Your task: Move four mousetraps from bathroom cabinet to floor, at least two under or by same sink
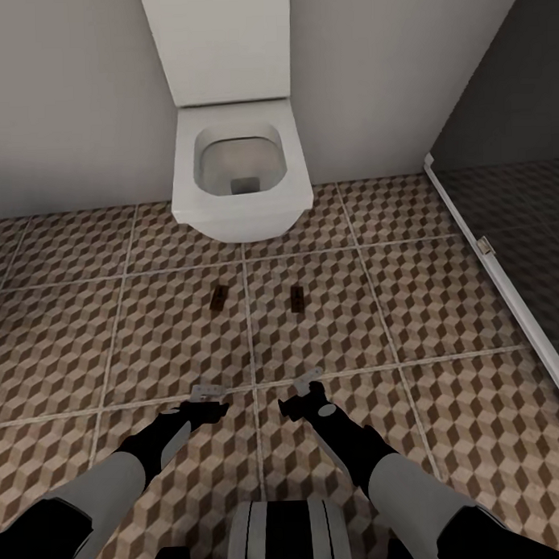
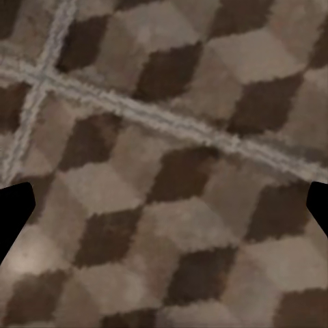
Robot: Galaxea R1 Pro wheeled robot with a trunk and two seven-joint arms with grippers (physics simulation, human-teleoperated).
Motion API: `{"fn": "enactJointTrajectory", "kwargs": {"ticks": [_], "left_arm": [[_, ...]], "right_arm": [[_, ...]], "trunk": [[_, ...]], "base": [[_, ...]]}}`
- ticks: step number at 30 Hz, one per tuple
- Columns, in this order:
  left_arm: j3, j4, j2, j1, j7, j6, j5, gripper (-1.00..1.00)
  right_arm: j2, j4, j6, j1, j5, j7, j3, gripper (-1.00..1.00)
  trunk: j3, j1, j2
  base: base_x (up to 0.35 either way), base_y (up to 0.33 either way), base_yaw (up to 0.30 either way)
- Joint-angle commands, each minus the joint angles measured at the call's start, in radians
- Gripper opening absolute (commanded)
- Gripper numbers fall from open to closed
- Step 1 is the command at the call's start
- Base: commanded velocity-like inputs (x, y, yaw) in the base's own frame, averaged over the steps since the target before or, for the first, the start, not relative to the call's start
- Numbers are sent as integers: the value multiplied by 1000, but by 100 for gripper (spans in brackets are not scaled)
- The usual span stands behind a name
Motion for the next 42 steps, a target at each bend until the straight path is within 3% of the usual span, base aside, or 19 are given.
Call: {"fn": "enactJointTrajectory", "kwargs": {"ticks": [1, 6, 20, 42], "left_arm": [[-3, -2, 1, 0, -1, 5, 6, 100], [-3, -2, 1, 0, 0, 5, 6, 100], [-3, -3, 2, 0, 0, 5, 6, 100], [-4, -3, 1, 0, -2, 5, 6, 100]], "right_arm": [[0, -1, 5, -1, -6, -4, 4, 100], [0, -1, 5, -1, -7, -4, 5, 100], [0, -1, 5, -1, -7, -4, 4, 100], [0, -1, 5, -1, -6, -4, 4, 100]], "trunk": [[0, 0, 0], [0, 0, 0], [54, -6, 3], [123, -91, 157]], "base": [[-6, 0, 0], [-3, 0, 0], [0, 0, 0], [0, 0, 0]]}}
